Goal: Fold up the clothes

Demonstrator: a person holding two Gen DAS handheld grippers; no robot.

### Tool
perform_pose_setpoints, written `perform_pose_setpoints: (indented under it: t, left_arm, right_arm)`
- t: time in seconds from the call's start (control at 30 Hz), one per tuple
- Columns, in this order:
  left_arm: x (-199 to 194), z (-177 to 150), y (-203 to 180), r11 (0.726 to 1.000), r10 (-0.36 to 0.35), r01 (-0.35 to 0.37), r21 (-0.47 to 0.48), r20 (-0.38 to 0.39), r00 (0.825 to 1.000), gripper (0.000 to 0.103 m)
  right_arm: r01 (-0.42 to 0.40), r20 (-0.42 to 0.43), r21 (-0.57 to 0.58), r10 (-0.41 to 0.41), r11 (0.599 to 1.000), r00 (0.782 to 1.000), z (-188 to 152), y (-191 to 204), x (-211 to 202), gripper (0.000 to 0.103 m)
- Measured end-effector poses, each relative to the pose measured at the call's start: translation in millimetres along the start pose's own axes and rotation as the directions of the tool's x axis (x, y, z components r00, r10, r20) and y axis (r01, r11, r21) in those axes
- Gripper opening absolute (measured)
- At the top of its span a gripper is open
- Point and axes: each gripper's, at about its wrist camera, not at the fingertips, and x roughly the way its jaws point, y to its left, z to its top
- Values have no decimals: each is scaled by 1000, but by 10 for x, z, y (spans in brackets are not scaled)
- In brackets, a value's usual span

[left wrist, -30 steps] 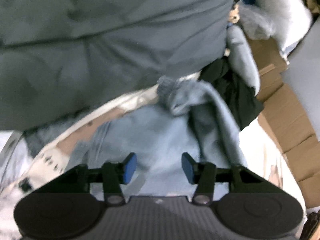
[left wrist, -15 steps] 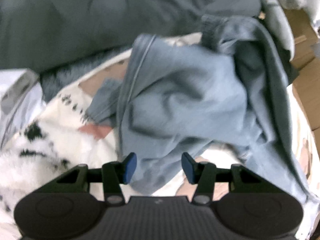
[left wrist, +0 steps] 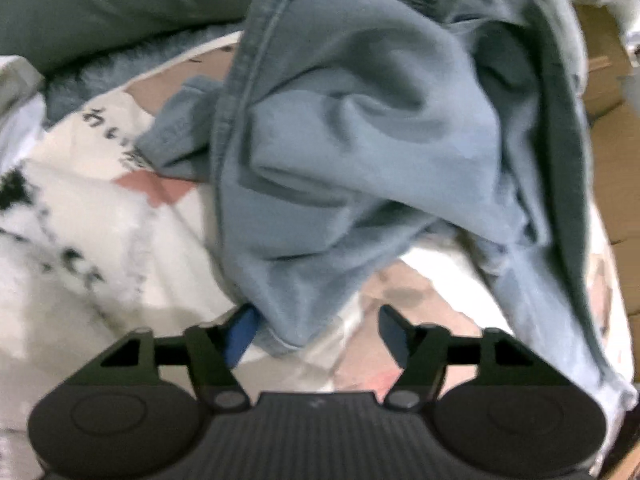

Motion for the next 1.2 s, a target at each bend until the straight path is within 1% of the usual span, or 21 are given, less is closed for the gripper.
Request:
perform_pose_setpoints:
  t: [0.1, 0.13, 0.17, 0.23, 0.33, 0.4, 0.43, 0.5, 0.57, 0.63, 0.67, 0.73, 0.8, 0.83, 0.9, 0.93, 0.97, 1.03, 1.1, 1.17, 1.2]
  left_arm:
    - [52, -89, -76, 998, 1, -2, 58, 7, 1000, 74]
    - [64, -115, -116, 996, 1, -2, 85, 10, 1000, 75]
    - [77, -141, -153, 994, 4, -6, 113, 15, 1000, 80]
    - [144, -181, -209, 984, 43, -44, 175, 12, 999, 82]
    - [233, -214, -303, 963, 106, -104, 247, 6, 994, 80]
    - [251, -196, -330, 956, 131, -131, 262, 19, 991, 77]
    - [249, -174, -323, 958, 137, -139, 253, 25, 990, 74]
    - [216, -114, -258, 972, 131, -135, 194, 33, 991, 68]
    - [155, -63, -215, 978, 128, -135, 159, 56, 990, 51]
    - [85, -22, -216, 976, 126, -139, 170, 84, 988, 41]
    - [54, -3, -218, 974, 124, -140, 180, 96, 988, 34]
    - [11, 35, -211, 969, 118, -140, 203, 112, 987, 28]
    - [18, 89, -157, 973, 117, -137, 183, 114, 987, 29]
    - [59, 116, -126, 977, 118, -133, 164, 99, 988, 30]
    - [139, 162, -72, 982, 121, -130, 134, 77, 990, 38]
    - [175, 168, -61, 981, 127, -138, 139, 81, 989, 44]
    - [203, 172, -50, 979, 133, -145, 142, 89, 987, 53]
    - [207, 183, -24, 980, 134, -149, 133, 116, 984, 62]
    - [180, 201, -4, 984, 115, -131, 122, 136, 984, 56]
    - [101, 196, -34, 983, 91, -116, 142, 173, 981, 33]
    - [52, 190, -71, 979, 85, -118, 166, 191, 978, 31]
  right_arm:
    - [-31, 16, 18, 31, 999, 999, -79, 162, 1, 44]
    - [-41, 20, 24, 41, 999, 999, -108, 215, 0, 44]
    - [-53, 20, 30, 52, 998, 998, -141, 264, 3, 44]
    - [-73, 9, 41, 72, 996, 997, -204, 335, 20, 44]
    - [-87, -7, 27, 87, 996, 996, -289, 432, 38, 44]
    - [-88, -13, 8, 88, 996, 996, -331, 472, 42, 44]
    - [-88, -16, 0, 88, 996, 996, -348, 484, 42, 44]
    - [-88, -19, -2, 88, 996, 996, -356, 478, 48, 44]
    - [-88, -19, 9, 88, 996, 996, -355, 453, 61, 44]
    - [-85, -20, 24, 85, 996, 996, -341, 424, 89, 44]
    - [-83, -19, 30, 84, 996, 996, -334, 415, 100, 44]
    - [-86, -19, 35, 86, 996, 996, -322, 410, 116, 44]
    - [-90, -21, 31, 90, 995, 996, -321, 421, 131, 44]
    - [-92, -23, 28, 93, 995, 995, -324, 434, 142, 44]
    - [-97, -29, 19, 97, 995, 995, -332, 465, 159, 44]
    - [-98, -32, 15, 99, 995, 995, -336, 482, 166, 44]
    - [-99, -35, 10, 100, 995, 994, -340, 499, 171, 44]
    - [-99, -39, 3, 99, 995, 994, -345, 519, 174, 44]
    - [-95, -44, -2, 95, 995, 995, -350, 525, 177, 44]
    - [-89, -48, -4, 89, 996, 995, -359, 521, 184, 44]
    - [-86, -50, -5, 86, 996, 995, -361, 516, 188, 44]
